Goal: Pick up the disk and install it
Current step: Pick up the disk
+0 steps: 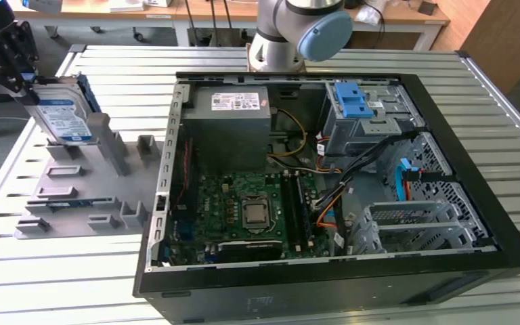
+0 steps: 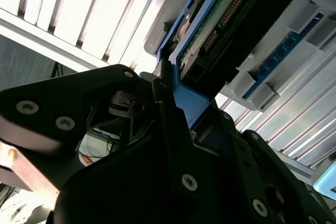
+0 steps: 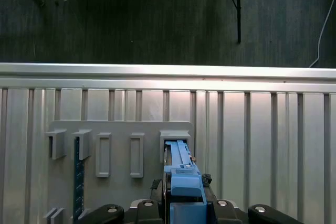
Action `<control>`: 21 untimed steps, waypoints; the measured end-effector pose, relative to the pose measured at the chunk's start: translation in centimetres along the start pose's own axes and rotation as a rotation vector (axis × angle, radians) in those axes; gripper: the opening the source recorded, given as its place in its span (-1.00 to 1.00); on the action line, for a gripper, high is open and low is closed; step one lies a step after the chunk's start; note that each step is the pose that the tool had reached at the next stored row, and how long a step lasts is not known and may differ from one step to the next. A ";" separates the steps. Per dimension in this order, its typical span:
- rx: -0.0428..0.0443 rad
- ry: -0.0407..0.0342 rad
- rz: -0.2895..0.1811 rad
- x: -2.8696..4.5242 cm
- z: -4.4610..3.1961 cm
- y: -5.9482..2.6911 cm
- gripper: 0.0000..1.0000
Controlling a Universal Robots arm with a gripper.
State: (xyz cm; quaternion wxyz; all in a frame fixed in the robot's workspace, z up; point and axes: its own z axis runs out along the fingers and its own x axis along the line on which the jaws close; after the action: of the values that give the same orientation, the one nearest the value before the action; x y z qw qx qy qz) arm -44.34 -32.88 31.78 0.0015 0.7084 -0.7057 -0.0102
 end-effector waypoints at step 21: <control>-0.0004 0.0002 0.000 -0.03 -2.05 0.03 -0.27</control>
State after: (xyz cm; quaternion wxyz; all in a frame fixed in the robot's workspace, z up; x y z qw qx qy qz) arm -44.34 -32.88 33.83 0.0017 0.7084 -0.7057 -0.0102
